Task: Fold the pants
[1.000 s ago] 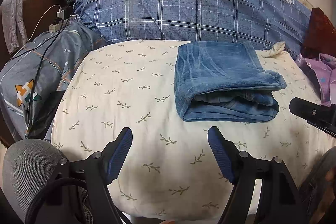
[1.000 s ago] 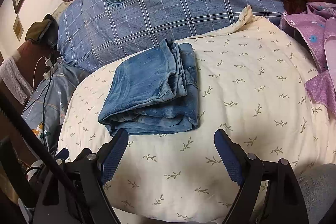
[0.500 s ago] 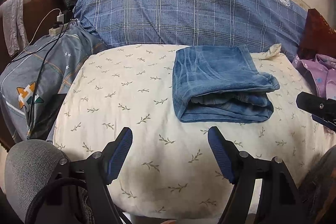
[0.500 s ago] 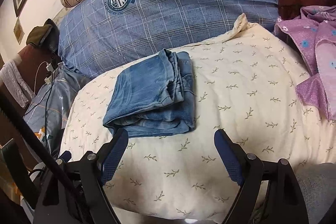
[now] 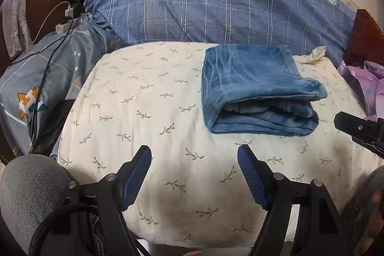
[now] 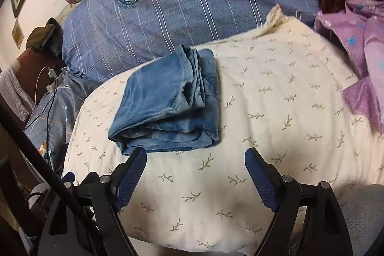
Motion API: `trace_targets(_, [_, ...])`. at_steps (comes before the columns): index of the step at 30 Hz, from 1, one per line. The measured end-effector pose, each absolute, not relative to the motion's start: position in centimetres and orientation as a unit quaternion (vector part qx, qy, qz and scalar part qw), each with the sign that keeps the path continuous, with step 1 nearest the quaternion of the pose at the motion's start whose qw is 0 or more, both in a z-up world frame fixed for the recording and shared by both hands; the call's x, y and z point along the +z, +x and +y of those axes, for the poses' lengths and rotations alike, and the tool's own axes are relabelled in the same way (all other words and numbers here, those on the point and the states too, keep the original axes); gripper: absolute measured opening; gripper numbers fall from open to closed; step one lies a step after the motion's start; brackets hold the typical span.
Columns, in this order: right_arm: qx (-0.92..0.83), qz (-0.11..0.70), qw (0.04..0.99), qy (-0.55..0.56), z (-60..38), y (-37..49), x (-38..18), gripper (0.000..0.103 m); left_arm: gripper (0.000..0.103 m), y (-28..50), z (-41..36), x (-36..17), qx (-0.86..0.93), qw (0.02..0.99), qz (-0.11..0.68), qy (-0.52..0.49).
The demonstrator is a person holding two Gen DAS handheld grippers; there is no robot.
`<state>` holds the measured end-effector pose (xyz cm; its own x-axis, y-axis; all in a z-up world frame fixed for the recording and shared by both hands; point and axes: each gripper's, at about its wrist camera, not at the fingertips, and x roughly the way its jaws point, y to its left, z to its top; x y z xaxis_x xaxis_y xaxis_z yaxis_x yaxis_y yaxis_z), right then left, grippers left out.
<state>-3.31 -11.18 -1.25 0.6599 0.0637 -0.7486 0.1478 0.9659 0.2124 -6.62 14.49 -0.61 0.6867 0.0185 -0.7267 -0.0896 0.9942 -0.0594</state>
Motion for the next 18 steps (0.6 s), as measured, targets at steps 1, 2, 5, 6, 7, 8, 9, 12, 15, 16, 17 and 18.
trace_targets(1, [-0.024, 0.414, 0.901, 0.131, -11.2, -3.2, -1.4, 0.085, 0.074, -6.2, 14.6, -0.9, 0.029, 0.914, 0.401, -0.047])
trace_targets(2, [-0.025, 0.418, 0.898, 0.133, -11.3, -2.9, -1.8, 0.085, 0.074, -5.9, 14.6, -1.1, 0.029, 0.913, 0.405, -0.048])
trace_targets(5, [-0.029, 0.425, 0.895, 0.133, -11.4, -2.3, -2.4, 0.085, 0.074, -4.7, 14.7, -1.3, 0.031, 0.909, 0.414, -0.042])
trace_targets(6, [-0.034, 0.429, 0.893, 0.13, -11.5, -2.2, -2.6, 0.085, 0.074, -4.3, 14.8, -1.3, 0.032, 0.908, 0.415, -0.039])
trace_targets(7, [-0.039, 0.434, 0.891, 0.128, -11.6, -2.0, -2.9, 0.085, 0.074, -3.8, 15.0, -1.3, 0.034, 0.908, 0.415, -0.039])
trace_targets(8, [-0.041, 0.439, 0.888, 0.129, -11.8, -1.8, -3.3, 0.085, 0.074, -3.2, 15.3, -1.4, 0.035, 0.907, 0.418, -0.041])
trace_targets(9, [-0.042, 0.447, 0.884, 0.132, -12.1, -1.5, -3.8, 0.085, 0.074, -2.7, 15.6, -1.6, 0.037, 0.905, 0.422, -0.044])
trace_targets(12, [-0.052, 0.457, 0.878, 0.135, -12.6, -1.0, -4.6, 0.085, 0.074, -1.7, 16.3, -2.3, 0.044, 0.902, 0.426, -0.051])
trace_targets(15, [-0.056, 0.46, 0.875, 0.141, -12.7, -0.6, -5.1, 0.085, 0.074, -1.0, 16.2, -2.8, 0.043, 0.9, 0.431, -0.052])
trace_targets(16, [-0.056, 0.458, 0.876, 0.14, -12.7, -0.5, -5.1, 0.085, 0.074, -0.9, 16.0, -3.0, 0.042, 0.9, 0.431, -0.047])
trace_targets(17, [-0.057, 0.451, 0.88, 0.139, -12.6, -0.4, -5.0, 0.085, 0.074, -0.9, 15.7, -3.0, 0.039, 0.901, 0.43, -0.044])
trace_targets(18, [-0.057, 0.444, 0.883, 0.138, -12.5, -0.4, -4.8, 0.085, 0.074, -0.7, 15.4, -3.1, 0.035, 0.902, 0.429, -0.039])
